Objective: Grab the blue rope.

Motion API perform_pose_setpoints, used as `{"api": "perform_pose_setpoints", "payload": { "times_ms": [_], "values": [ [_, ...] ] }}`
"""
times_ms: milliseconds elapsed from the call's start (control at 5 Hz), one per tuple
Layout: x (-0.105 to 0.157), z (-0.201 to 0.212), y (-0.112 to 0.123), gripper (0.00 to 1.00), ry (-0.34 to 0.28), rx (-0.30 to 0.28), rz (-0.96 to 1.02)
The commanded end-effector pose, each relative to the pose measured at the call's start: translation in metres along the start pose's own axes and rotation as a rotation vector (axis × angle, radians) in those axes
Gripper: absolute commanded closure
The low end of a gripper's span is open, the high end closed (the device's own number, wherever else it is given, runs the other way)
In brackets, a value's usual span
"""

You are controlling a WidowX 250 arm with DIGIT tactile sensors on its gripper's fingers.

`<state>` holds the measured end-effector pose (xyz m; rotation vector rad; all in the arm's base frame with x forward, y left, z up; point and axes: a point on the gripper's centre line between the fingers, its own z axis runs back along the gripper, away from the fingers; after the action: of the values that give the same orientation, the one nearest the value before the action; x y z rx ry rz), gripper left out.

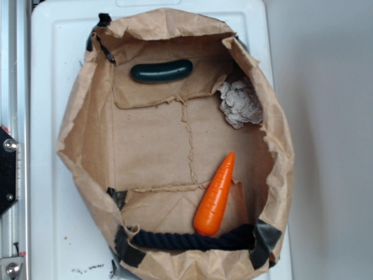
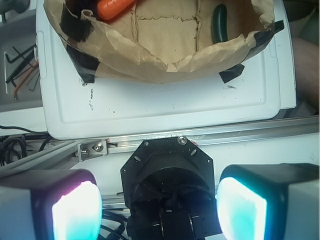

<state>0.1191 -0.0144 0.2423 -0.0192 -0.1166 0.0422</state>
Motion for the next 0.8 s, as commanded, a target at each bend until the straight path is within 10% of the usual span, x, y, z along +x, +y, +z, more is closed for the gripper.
{"api": "perform_pose_setpoints", "payload": {
  "times_ms": [0,600],
  "values": [
    [0.000,0.000,0.000,0.00,0.000,0.000,0.000],
    [0.105,-0.051,-0.051,0.00,-0.062,0.104,0.116]
  ]
}}
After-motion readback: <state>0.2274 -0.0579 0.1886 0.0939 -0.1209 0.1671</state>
